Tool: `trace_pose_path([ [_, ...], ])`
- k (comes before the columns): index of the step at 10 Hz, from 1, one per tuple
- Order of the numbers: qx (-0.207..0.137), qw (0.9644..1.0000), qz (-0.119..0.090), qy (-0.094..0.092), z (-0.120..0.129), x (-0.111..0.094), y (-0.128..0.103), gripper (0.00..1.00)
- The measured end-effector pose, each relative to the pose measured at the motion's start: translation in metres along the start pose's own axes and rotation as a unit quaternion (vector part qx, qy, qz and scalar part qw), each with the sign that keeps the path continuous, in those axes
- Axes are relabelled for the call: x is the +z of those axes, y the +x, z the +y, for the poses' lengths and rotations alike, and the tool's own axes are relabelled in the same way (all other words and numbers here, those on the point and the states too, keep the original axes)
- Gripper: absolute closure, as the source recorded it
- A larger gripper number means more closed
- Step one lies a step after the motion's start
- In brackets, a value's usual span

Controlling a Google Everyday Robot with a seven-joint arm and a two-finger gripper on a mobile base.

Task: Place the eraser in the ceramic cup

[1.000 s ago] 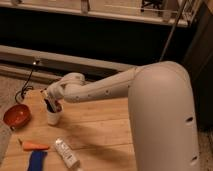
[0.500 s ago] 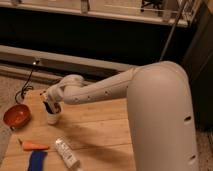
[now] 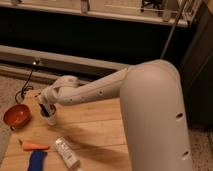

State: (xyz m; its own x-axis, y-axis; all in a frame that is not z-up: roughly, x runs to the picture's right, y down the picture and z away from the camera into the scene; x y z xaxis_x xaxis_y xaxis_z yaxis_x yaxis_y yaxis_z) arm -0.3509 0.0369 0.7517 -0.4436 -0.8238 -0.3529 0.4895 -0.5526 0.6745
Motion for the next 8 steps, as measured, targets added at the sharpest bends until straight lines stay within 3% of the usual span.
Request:
trace_pose_path([
  [2,-0.006,1.0,0.003,-0.001,0.002,0.002,0.001,0.96],
  [6,-0.001,0.9992,0.037,-0.015,0.02,-0.01,0.015,0.57],
  [8,0.001,0.9986,0.05,-0.018,0.024,-0.016,0.009,0.35],
])
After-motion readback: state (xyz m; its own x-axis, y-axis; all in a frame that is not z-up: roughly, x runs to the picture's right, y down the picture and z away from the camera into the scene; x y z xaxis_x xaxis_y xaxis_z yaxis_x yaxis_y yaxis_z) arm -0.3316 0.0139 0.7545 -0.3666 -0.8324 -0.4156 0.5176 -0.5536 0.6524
